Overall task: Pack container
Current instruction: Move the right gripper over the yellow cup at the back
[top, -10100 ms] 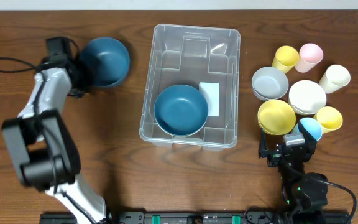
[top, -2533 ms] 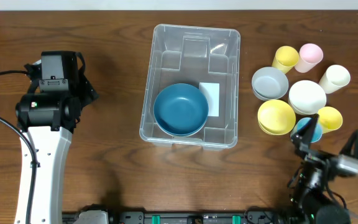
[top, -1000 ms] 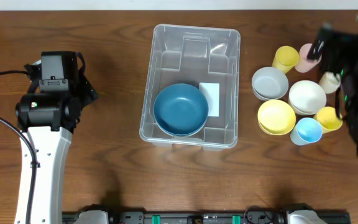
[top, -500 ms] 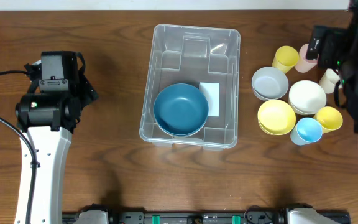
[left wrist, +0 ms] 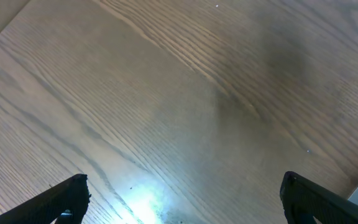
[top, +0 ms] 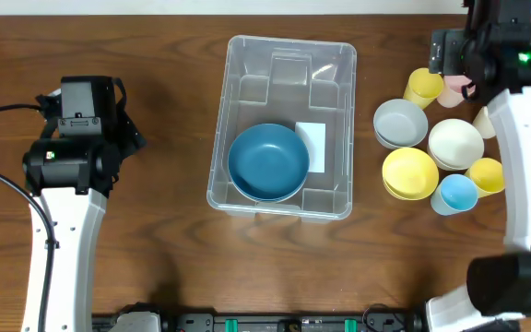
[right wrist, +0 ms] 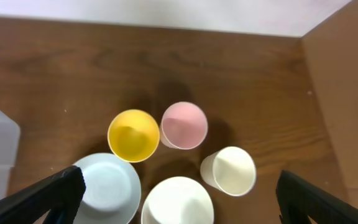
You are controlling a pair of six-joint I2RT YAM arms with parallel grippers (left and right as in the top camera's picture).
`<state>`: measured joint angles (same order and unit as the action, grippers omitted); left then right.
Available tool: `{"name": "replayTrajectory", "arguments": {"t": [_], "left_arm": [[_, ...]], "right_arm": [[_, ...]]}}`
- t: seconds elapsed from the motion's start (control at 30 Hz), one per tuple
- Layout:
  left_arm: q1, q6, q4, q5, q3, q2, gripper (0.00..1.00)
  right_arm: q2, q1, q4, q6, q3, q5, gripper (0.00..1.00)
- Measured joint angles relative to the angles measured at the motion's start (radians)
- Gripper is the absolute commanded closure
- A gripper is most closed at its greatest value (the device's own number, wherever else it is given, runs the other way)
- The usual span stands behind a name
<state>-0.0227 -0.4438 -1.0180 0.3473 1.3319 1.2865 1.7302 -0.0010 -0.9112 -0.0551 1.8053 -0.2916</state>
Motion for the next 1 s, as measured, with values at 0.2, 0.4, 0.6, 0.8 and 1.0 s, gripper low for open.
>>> {"name": "replayTrajectory", "arguments": {"t": [0.2, 0.4, 0.6, 0.8, 1.0], "left_arm": [[0.000, 0.000, 0.000, 0.000, 0.000, 0.000, 0.02], [0.000, 0.000, 0.000, 0.000, 0.000, 0.000, 0.02], [0.000, 0.000, 0.000, 0.000, 0.000, 0.000, 0.02], [0.000, 0.000, 0.000, 0.000, 0.000, 0.000, 0.02], [0.000, 0.000, 0.000, 0.000, 0.000, 0.000, 0.02]], "right_arm": [[0.087, -0.008, 0.018, -0.062, 0.000, 0.110, 0.01], [0.184, -0.008, 0.021, -0.096, 0.000, 0.166, 0.06], [0.284, -0.008, 0.022, -0.135, 0.000, 0.199, 0.35], [0.344, -0.008, 0.043, -0.149, 0.000, 0.237, 0.41], [0.365, -0.008, 0.053, -0.158, 0.000, 0.248, 0.50]]}}
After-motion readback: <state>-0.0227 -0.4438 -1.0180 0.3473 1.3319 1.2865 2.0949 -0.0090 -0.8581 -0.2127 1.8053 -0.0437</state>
